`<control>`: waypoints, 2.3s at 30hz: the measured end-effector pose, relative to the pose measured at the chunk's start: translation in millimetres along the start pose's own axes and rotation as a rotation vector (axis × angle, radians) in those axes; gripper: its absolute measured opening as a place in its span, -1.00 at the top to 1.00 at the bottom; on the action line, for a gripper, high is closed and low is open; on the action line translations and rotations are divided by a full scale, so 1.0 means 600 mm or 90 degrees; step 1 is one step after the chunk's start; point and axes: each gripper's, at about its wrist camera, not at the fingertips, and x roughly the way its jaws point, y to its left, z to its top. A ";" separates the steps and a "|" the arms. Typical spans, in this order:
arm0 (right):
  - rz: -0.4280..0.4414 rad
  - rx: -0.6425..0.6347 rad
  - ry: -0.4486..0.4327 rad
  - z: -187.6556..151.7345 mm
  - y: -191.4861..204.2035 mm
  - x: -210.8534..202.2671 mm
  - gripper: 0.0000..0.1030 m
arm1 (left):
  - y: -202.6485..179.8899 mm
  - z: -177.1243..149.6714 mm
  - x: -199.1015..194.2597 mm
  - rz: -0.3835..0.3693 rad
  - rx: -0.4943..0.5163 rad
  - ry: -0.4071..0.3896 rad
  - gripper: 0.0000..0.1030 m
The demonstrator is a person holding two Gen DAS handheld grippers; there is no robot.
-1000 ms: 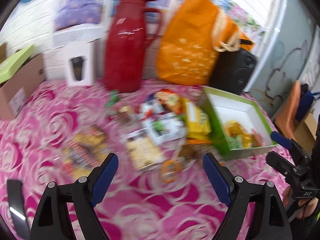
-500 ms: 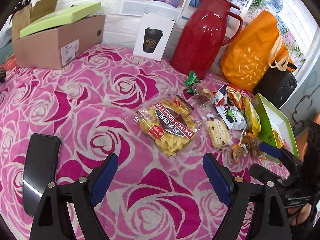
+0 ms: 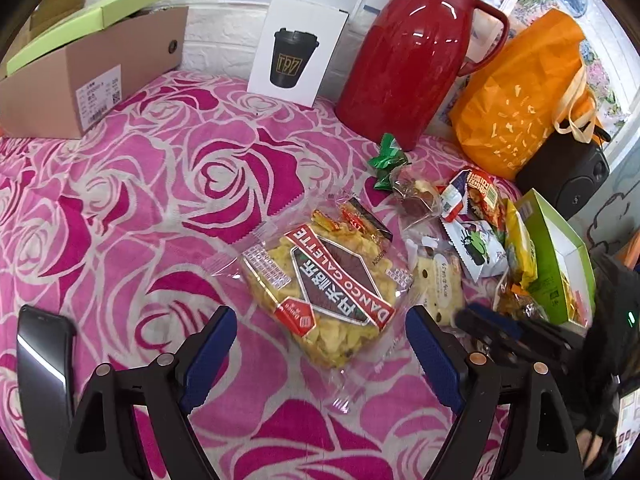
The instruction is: Organize snacks
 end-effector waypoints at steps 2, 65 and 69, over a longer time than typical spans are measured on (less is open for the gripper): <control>0.000 -0.010 0.012 -0.023 -0.006 -0.016 0.75 | -0.007 0.005 0.014 0.003 0.003 0.007 -0.72; 0.092 -0.187 -0.086 0.024 0.128 -0.015 -0.39 | -0.015 -0.006 -0.037 -0.094 0.002 -0.007 0.34; 0.078 -0.157 -0.146 0.021 0.108 -0.078 -0.39 | -0.071 0.007 -0.084 -0.115 0.047 -0.047 0.36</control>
